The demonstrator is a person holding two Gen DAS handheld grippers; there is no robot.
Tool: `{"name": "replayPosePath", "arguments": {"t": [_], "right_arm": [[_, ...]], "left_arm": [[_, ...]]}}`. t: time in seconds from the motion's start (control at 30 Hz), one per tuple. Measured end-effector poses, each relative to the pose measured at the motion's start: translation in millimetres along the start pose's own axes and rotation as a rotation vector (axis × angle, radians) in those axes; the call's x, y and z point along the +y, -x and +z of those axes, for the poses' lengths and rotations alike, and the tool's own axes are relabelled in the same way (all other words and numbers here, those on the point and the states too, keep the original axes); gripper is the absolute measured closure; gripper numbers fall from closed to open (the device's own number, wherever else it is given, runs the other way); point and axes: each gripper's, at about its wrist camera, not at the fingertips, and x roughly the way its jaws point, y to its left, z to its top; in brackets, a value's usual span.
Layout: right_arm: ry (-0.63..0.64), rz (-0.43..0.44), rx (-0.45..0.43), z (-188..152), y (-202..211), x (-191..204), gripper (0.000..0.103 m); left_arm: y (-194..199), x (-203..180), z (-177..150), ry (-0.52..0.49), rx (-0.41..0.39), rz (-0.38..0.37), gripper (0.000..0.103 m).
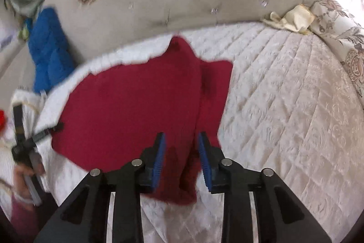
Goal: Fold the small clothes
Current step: 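Release the folded hem and smooth the folded sweater with both tools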
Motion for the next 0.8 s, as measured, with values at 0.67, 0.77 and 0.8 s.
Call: {"name": "replayPosePath", "arguments": {"t": [0.67,0.77,0.8], "right_arm": [[0.191,0.321,0.144,112,-138,255,0.084],[0.251,0.244,0.226,118,-179,290,0.083],[0.273,0.200,0.257,118,-191,298,0.083]], "left_arm": [[-8,32,-9,0.097,-0.005,-0.119,0.012],[-10,33,-7,0.096,-0.006,-0.128,0.012],[-11,34,-7,0.095,-0.007,-0.130,0.012]]}}
